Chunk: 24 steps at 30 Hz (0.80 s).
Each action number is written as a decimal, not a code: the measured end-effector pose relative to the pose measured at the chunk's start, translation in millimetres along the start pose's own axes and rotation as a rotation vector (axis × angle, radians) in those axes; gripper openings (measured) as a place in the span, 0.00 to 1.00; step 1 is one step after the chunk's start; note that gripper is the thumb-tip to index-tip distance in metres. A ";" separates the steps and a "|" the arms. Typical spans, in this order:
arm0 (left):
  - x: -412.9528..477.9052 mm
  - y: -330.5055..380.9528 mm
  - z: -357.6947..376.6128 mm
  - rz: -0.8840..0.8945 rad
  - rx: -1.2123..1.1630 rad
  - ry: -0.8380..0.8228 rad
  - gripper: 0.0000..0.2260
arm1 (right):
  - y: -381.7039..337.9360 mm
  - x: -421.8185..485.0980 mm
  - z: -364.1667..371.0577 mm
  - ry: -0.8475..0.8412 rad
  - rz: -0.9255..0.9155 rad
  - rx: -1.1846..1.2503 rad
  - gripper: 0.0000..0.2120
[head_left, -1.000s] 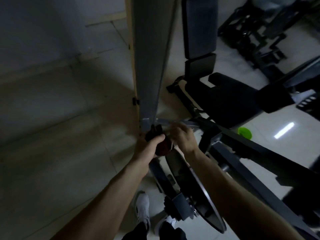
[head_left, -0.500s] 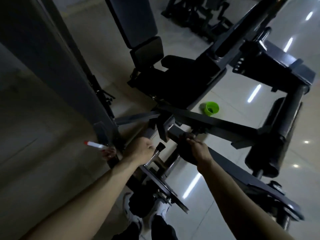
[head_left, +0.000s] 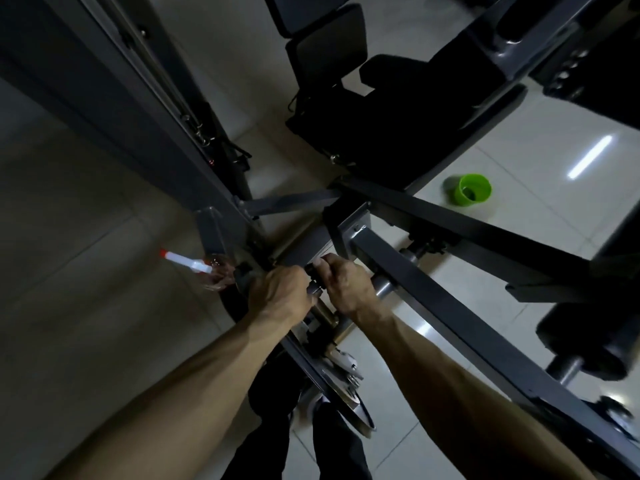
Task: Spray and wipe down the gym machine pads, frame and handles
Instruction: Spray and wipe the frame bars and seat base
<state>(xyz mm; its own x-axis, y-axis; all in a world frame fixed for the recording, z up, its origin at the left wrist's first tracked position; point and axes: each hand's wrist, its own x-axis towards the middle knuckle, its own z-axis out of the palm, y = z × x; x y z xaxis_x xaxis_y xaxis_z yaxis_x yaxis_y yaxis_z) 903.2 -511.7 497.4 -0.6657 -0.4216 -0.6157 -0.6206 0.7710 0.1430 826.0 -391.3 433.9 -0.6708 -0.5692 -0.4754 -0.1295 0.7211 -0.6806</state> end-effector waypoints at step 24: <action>-0.7 0.8 1.5 0.002 0.033 0.038 0.13 | -21.3 -17.7 -31.3 0.010 0.529 0.852 0.10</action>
<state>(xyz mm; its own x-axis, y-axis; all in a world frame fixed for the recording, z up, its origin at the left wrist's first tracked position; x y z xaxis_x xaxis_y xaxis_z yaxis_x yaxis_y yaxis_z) 903.8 -510.1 496.8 -0.6826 -0.4369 -0.5858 -0.6056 0.7868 0.1188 817.8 -384.2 474.3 -0.4975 -0.2504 -0.8305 0.7509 0.3551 -0.5569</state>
